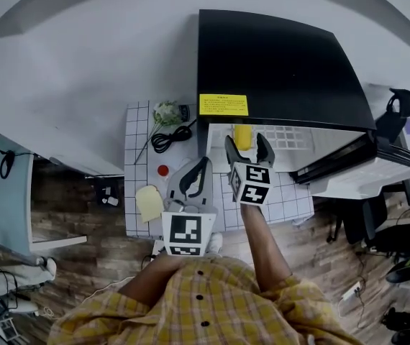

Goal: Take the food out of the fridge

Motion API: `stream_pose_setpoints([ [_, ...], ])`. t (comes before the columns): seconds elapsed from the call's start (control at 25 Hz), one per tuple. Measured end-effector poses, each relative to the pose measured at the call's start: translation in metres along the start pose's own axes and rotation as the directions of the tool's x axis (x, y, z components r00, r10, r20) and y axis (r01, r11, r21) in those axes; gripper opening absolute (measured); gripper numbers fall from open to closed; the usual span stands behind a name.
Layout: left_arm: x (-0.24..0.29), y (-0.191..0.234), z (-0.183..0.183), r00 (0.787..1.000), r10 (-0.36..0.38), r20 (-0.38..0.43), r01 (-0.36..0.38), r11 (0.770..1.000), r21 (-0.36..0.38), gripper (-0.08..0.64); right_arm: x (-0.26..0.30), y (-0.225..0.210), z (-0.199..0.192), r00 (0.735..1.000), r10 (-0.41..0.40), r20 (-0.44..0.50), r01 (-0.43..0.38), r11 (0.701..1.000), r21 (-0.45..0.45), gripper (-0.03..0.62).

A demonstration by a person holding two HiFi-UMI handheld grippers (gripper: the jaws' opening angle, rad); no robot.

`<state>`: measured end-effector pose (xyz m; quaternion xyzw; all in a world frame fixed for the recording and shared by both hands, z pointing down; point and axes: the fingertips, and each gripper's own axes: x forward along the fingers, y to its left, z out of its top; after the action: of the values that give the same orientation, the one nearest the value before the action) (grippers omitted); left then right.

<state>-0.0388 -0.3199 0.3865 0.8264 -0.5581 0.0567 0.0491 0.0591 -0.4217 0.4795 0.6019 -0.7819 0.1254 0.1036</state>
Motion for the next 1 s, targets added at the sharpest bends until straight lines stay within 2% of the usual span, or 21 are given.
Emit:
stream_pose_setpoints([
  [0.24,0.006,0.005,-0.005,1.0,0.01,-0.017,-0.01,1.0,0.01,0.008,0.018,-0.007,-0.004,1.0,-0.031,-0.003,0.031,0.999,-0.024,0.364],
  [0.56,0.013,0.01,-0.006,0.999,0.028,-0.028,-0.028,0.999,0.027,0.007,0.029,-0.014,-0.006,0.989,-0.134,0.068,0.14,0.986,-0.092,0.365],
  [0.64,0.013,0.012,-0.007,0.999,0.032,-0.03,-0.031,0.999,0.03,0.008,0.031,-0.014,-0.008,0.986,-0.154,0.065,0.16,0.981,-0.109,0.367],
  [0.84,0.014,0.015,-0.01,0.998,0.047,-0.043,-0.045,0.999,0.03,0.008,0.034,-0.02,-0.01,0.983,-0.182,0.035,0.185,0.979,-0.087,0.365],
  [1.0,0.015,0.017,-0.014,0.996,0.056,-0.068,-0.054,0.998,0.027,0.008,0.037,-0.02,-0.014,0.979,-0.204,-0.005,0.202,0.973,-0.114,0.365],
])
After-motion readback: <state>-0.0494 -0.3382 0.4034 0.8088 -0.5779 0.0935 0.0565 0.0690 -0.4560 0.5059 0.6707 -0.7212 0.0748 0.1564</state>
